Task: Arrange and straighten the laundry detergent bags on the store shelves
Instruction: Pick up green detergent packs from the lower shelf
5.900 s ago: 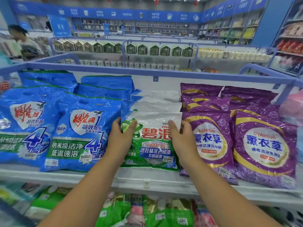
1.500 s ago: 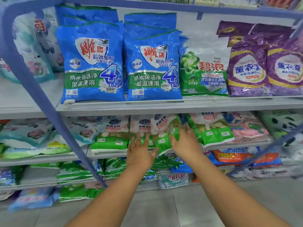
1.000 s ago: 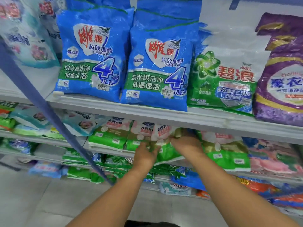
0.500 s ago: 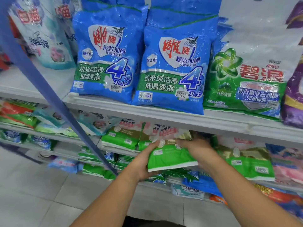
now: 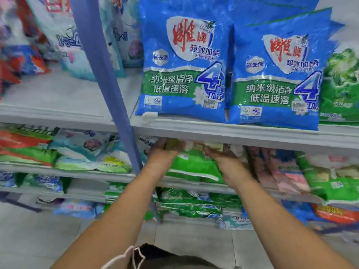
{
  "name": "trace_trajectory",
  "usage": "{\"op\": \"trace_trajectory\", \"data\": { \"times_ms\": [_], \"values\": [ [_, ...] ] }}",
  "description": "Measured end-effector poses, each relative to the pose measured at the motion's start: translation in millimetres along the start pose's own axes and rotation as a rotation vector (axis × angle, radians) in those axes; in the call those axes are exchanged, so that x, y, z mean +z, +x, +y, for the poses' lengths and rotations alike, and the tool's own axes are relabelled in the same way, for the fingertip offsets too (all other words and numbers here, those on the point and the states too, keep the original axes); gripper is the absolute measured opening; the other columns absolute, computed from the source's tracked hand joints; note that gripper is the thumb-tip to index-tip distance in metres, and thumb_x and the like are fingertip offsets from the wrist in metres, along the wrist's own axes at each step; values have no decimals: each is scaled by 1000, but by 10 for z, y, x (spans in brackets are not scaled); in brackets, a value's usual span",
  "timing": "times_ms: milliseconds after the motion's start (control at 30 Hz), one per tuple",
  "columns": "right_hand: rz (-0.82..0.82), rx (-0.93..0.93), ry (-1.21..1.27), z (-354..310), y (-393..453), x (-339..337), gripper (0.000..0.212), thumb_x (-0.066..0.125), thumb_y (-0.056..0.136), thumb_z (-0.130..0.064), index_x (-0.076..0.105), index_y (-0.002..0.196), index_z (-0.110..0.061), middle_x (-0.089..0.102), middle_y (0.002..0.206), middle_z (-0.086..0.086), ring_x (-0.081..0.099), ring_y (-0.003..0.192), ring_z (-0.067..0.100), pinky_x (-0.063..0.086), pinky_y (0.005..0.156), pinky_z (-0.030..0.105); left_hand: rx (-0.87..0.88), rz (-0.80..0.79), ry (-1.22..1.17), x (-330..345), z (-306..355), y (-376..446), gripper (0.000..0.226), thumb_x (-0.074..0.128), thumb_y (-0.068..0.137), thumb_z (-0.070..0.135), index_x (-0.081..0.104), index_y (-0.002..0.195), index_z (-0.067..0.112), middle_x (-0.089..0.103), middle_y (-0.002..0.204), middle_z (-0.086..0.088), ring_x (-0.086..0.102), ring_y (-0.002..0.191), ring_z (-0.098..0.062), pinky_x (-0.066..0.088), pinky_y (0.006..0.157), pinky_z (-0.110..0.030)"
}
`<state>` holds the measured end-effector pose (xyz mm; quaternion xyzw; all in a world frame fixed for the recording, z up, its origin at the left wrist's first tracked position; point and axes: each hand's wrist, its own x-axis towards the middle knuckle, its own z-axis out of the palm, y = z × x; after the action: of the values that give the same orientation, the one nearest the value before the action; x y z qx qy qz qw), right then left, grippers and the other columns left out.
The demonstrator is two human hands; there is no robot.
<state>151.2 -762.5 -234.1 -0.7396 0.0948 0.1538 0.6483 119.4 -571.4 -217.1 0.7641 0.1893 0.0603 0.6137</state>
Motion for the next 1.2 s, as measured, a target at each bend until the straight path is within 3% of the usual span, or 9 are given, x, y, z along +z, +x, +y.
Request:
{"op": "trace_trajectory", "data": {
  "times_ms": [67, 233, 400, 567, 667, 900, 1000, 1133, 1200],
  "values": [
    [-3, -16, -122, 112, 85, 218, 37, 81, 82, -30, 64, 114, -21, 74, 106, -7, 68, 103, 15, 49, 84, 22, 114, 27, 279, -52, -83, 124, 16, 77, 81, 27, 63, 75, 24, 70, 95, -9, 65, 98, -22, 47, 82, -31],
    [27, 8, -271, 166, 93, 497, 67, 68, 94, -23, 32, 151, -26, 59, 117, -3, 60, 106, 21, 46, 80, 26, -136, -299, 958, -60, -195, 63, 65, 49, 100, 55, 41, 152, 17, 37, 158, -17, 38, 142, -35, 43, 108, -39],
    [-5, -39, -487, 166, 197, 420, 51, 63, 95, -35, 43, 141, -30, 65, 118, -2, 65, 99, 21, 48, 73, 27, -84, -230, 1122, 17, -254, 31, 78, 39, 99, 62, 7, 160, 26, 9, 165, -21, 18, 150, -42, 40, 111, -50],
    [-60, -14, -701, 153, 157, 333, 71, 59, 95, -47, 22, 156, -39, 53, 123, 12, 63, 103, 30, 54, 83, 33, 5, -172, 1342, 102, -460, -136, 85, 22, 101, 61, -13, 159, 10, -16, 167, -14, -10, 155, -36, 0, 125, -51],
    [-102, -81, -780, 229, 28, 161, 70, 59, 96, -45, 24, 156, -41, 47, 136, 16, 57, 120, 35, 51, 99, 36, -11, -128, 1320, 244, -403, -227, 90, 23, 98, 68, -7, 160, 10, -9, 169, -12, -8, 156, -32, -4, 123, -53],
    [10, -172, -1135, 48, -188, -956, 38, 45, 99, -41, 61, 130, -28, 69, 117, 11, 65, 108, 31, 53, 88, 34, 162, -250, 1141, 1379, 17, -461, 61, 35, 100, 57, 33, 156, 32, 21, 167, -8, 18, 153, -30, 15, 124, -45],
    [143, -211, -1320, -22, -255, -1794, 45, 40, 99, -47, 57, 136, -27, 63, 132, 12, 56, 123, 32, 44, 100, 36, 52, -309, 1164, 1998, 234, -705, 64, 30, 98, 68, 62, 136, 27, 47, 153, -13, 39, 144, -31, 29, 119, -42],
    [249, -138, -1424, 40, -266, -2789, 53, 30, 99, -51, 53, 141, -27, 57, 141, 13, 49, 133, 33, 31, 114, 39, 172, -283, 1069, 2821, 453, -989, 65, 38, 97, 67, 50, 146, 25, 42, 157, -12, 37, 145, -31, 34, 116, -39],
    [246, -49, -1413, 123, -218, -3184, 54, 33, 100, -53, 50, 144, -26, 52, 147, 14, 45, 137, 34, 28, 118, 42, 179, -281, 976, 3168, 586, -1114, 60, 45, 95, 66, 63, 129, 20, 63, 133, -13, 56, 125, -33, 48, 99, -35]
  ]
}}
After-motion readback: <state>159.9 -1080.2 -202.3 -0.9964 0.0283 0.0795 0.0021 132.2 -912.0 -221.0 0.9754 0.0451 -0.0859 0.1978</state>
